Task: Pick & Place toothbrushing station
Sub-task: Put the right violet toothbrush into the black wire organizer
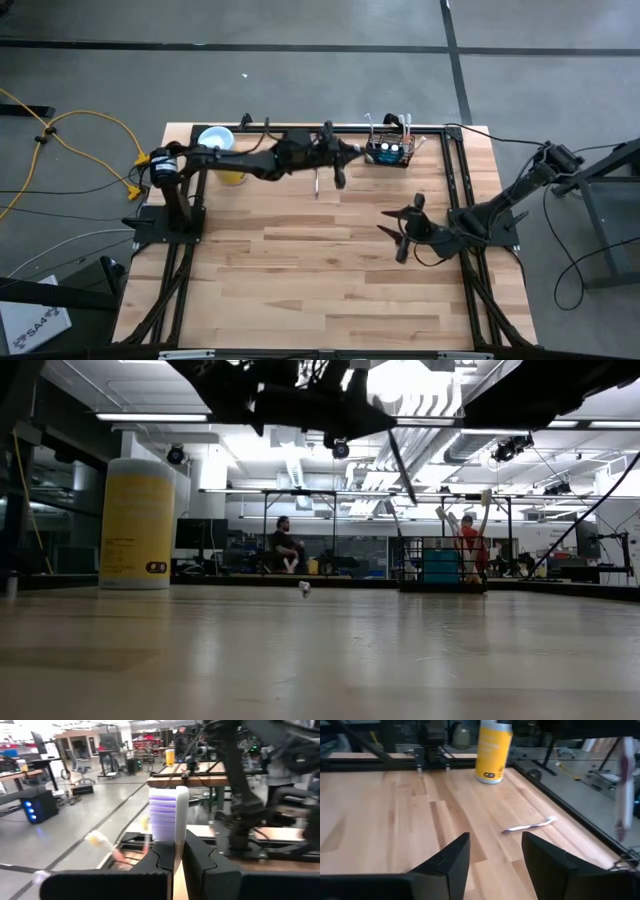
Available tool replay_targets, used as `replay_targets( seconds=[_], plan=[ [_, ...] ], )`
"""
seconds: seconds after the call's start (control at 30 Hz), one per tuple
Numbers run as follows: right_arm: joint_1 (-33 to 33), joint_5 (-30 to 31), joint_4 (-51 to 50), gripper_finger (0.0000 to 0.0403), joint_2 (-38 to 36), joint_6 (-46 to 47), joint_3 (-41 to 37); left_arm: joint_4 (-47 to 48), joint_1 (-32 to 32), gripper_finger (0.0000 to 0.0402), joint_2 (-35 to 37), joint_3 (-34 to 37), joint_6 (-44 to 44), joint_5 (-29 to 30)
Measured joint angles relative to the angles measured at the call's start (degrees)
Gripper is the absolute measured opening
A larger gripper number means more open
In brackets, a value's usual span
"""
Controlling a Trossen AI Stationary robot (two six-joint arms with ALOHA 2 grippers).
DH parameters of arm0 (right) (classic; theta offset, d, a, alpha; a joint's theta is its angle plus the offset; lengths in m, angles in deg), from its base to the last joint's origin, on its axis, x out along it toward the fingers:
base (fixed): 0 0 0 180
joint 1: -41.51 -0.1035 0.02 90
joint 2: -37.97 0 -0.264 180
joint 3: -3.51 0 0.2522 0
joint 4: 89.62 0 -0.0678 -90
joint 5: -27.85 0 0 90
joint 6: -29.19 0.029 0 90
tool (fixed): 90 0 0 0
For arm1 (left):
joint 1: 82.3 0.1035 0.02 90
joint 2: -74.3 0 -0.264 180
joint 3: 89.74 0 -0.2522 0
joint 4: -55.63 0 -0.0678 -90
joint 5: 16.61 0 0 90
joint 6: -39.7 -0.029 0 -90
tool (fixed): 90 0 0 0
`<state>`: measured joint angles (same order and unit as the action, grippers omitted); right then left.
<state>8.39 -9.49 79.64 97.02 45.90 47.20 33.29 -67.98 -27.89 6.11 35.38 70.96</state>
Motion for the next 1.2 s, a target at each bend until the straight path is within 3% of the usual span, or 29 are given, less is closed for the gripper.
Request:
replay_targets(
  seconds=[0.23,0.6,0.9,1.2],
  plan=[
    [-2.5,-3.5,0.2,0.0141,0.0,1.7,0.0,0.2,5.4,0.0006,0.0,0.0,0.1,-4.4],
    [-4.1,-7.9,2.5,0.0122,0.0,2.4,0.0,4.1,6.6,0.0006,-0.1,-1.8,-3.6,-5.4],
    [-4.2,-9.2,2.6,0.0122,0.0,3.1,0.0,1.4,7.3,0.0006,-8.6,-7.1,-3.5,-7.2],
    [-5.8,-9.4,3.2,0.0122,0.0,3.1,0.0,1.7,7.9,0.0006,-11.1,-10.8,-3.9,-6.3]
  ],
)
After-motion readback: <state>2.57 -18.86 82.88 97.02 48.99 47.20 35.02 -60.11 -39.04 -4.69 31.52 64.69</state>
